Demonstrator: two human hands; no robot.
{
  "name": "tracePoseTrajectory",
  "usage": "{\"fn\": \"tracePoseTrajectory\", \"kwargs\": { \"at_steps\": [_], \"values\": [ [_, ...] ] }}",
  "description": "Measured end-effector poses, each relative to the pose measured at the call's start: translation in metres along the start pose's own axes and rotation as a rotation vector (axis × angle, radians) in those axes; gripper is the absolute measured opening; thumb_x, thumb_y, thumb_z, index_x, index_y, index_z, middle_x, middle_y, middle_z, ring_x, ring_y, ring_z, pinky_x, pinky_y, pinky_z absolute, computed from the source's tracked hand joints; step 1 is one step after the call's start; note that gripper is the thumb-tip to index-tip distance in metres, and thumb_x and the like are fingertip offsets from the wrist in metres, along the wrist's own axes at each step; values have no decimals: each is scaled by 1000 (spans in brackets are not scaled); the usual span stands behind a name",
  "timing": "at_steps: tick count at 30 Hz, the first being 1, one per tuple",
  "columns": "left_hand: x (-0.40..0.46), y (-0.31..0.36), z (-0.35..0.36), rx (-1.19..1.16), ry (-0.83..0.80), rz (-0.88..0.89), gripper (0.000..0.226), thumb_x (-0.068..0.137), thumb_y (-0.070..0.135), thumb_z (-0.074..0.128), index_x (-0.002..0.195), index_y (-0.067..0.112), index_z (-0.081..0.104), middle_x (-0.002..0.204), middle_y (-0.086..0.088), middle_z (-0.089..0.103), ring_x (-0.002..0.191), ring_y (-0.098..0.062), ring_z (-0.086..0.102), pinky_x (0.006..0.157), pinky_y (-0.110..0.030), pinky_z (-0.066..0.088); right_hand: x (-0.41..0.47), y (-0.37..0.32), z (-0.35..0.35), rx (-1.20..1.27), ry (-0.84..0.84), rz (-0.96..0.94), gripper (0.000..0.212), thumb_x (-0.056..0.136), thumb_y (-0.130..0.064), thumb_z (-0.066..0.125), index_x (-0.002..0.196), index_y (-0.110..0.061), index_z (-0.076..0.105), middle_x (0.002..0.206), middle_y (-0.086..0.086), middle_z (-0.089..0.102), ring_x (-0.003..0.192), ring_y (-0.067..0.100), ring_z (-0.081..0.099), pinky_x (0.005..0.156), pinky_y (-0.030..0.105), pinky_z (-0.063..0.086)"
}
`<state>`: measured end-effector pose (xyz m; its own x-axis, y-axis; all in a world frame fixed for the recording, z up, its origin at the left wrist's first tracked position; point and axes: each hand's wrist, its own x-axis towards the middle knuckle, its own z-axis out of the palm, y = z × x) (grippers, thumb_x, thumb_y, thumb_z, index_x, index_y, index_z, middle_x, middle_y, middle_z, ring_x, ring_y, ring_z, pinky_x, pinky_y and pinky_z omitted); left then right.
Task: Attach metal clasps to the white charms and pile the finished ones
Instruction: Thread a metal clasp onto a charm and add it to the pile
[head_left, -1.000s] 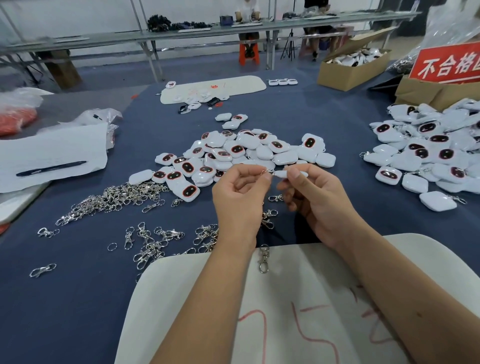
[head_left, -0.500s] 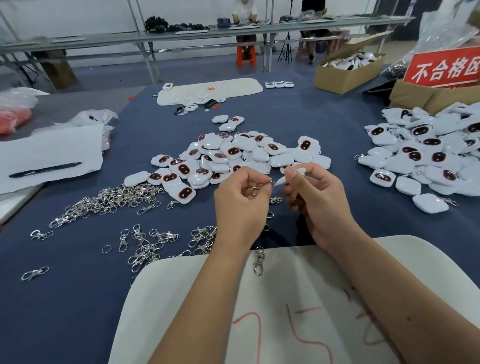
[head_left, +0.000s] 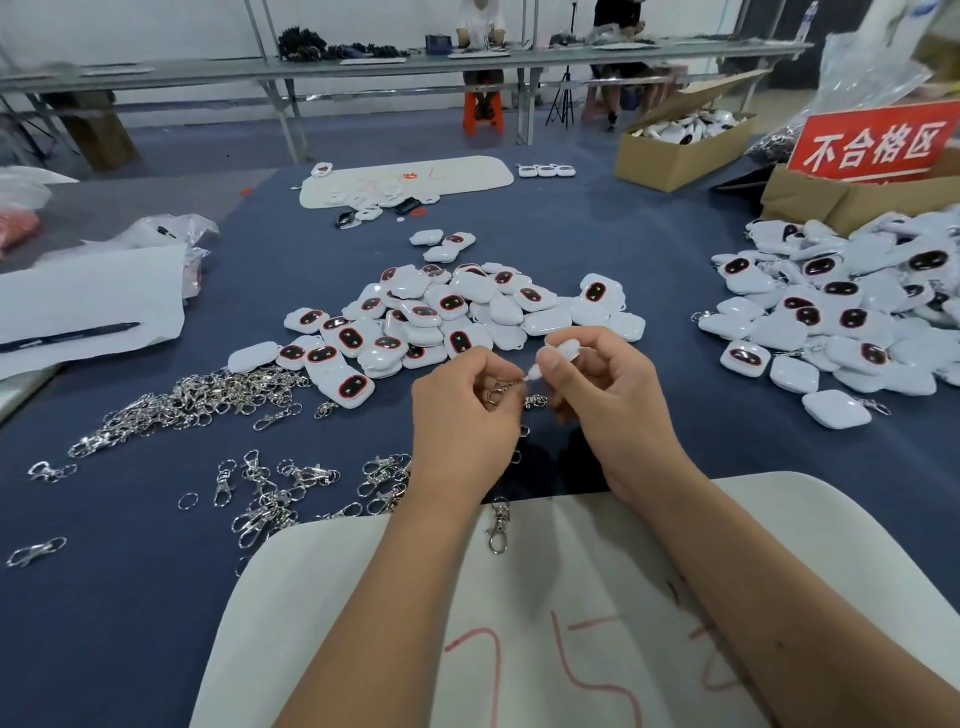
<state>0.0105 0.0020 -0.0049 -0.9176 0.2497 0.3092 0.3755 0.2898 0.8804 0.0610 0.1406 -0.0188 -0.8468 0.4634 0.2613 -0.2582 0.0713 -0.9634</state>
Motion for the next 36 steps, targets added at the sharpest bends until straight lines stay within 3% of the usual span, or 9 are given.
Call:
{"fn": "tracePoseTrajectory", "kwargs": {
  "at_steps": [5, 10, 15, 20, 23, 26, 30, 32, 36],
  "values": [
    [2, 2, 0, -104, 46, -37, 13, 89, 20, 76, 79, 26, 72, 72, 11, 72, 69, -10, 69, 68, -23, 57, 5, -1, -2, 119, 143, 70, 18, 98, -29, 72, 101, -12, 70, 75, 5, 69, 60, 13, 59, 52, 23, 48],
    [1, 4, 3, -86, 35, 4, 18, 96, 21, 69, 78, 21, 71, 68, 10, 71, 62, -8, 67, 64, -17, 52, 3, -5, -1, 133, 217, 81, 26, 96, -37, 74, 90, -12, 66, 65, 1, 63, 52, 13, 51, 45, 23, 41],
    [-4, 19, 13, -144, -3, 58, 10, 95, 12, 69, 92, 19, 75, 80, 7, 74, 76, -11, 69, 73, -19, 55, 3, -10, -3, 148, 306, 36, 26, 96, -31, 76, 87, -14, 58, 57, -1, 52, 51, 12, 42, 46, 22, 38],
    [-3, 39, 38, -160, -161, 98, 23, 93, 8, 68, 113, 19, 73, 103, 11, 75, 88, -1, 68, 86, -17, 53, 5, -8, -13, 15, 627, 4, 26, 88, -31, 82, 101, -22, 62, 69, 2, 66, 59, 18, 59, 67, 41, 55],
    [-2, 45, 52, -55, -170, 117, 32, 91, 9, 71, 122, 17, 66, 109, 5, 72, 98, -5, 65, 92, -22, 51, 9, -11, -24, 2, 830, -42, 52, 93, -24, 74, 140, -27, 52, 99, 0, 73, 66, 19, 72, 70, 41, 61],
    [1, 37, 48, 221, -122, 139, 38, 91, 13, 69, 128, 15, 61, 120, 0, 67, 118, -19, 56, 104, -37, 44, 10, -12, -25, 59, 730, -87, 75, 101, -20, 63, 163, -25, 21, 139, 0, 63, 83, 15, 77, 62, 27, 60],
    [1, 26, 32, 673, -173, 52, 40, 92, 25, 62, 131, 19, 57, 131, -7, 54, 125, -33, 40, 104, -40, 38, 10, -3, -16, -455, 393, -71, 54, 98, -16, 64, 150, -16, 49, 139, 4, 64, 120, 21, 63, 102, 39, 52],
    [-1, 21, 27, 735, -220, 9, 33, 95, 29, 61, 126, 19, 59, 133, -7, 50, 126, -34, 40, 102, -43, 40, 12, 2, -14, -799, 196, -103, 53, 97, -16, 66, 148, -15, 53, 147, 4, 58, 134, 29, 47, 113, 34, 38],
    [0, 9, 12, 637, -188, 53, 19, 96, 26, 65, 113, 19, 66, 119, -5, 54, 116, -27, 46, 97, -34, 41, 15, 2, -3, -1206, -125, -41, 63, 103, -29, 54, 161, -30, 29, 170, -2, 20, 155, 29, 11, 118, 50, 27]
  ]
}}
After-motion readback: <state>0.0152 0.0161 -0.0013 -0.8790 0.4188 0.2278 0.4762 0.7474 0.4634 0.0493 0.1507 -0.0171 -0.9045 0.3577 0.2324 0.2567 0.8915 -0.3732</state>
